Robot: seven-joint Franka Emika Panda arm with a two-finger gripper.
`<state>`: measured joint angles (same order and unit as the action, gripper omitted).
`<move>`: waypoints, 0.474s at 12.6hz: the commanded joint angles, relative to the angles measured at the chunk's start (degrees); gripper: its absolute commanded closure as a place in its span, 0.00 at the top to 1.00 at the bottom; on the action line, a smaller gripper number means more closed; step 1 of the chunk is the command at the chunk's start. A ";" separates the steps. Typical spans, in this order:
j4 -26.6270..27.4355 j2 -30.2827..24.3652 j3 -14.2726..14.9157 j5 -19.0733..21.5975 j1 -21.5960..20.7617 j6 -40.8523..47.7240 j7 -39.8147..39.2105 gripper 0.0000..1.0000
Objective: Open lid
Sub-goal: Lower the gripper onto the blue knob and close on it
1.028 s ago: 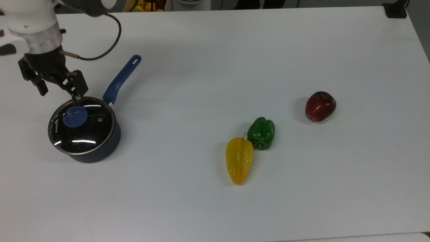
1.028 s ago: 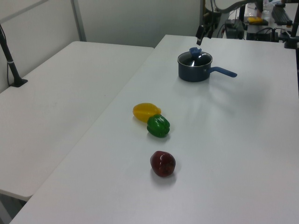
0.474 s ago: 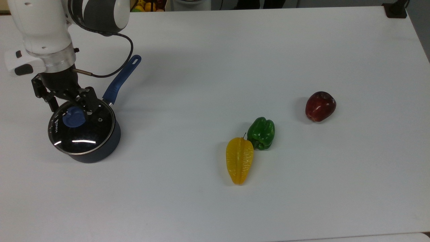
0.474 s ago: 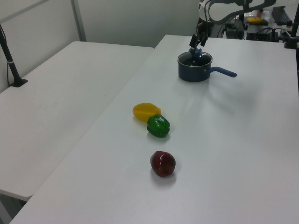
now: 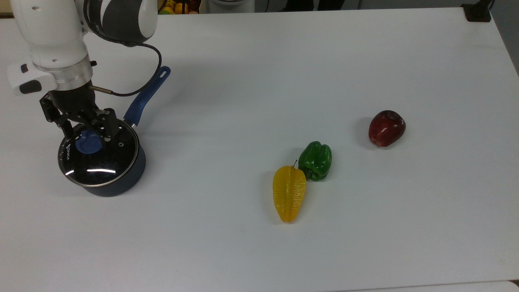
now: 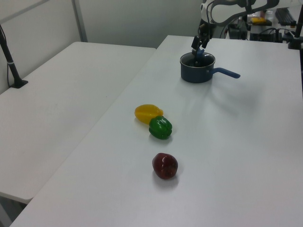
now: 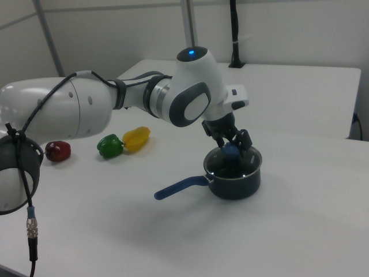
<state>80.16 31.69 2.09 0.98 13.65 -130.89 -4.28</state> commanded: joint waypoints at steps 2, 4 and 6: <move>-0.18 0.13 0.11 1.04 -1.08 -1.04 -0.73 0.82; -0.18 0.12 0.20 1.04 -1.35 -1.04 -0.73 0.71; -0.18 0.12 0.11 0.95 -1.53 -0.86 -0.90 0.59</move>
<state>80.12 31.69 2.02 0.98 12.87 -130.90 -4.28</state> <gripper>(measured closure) 0.300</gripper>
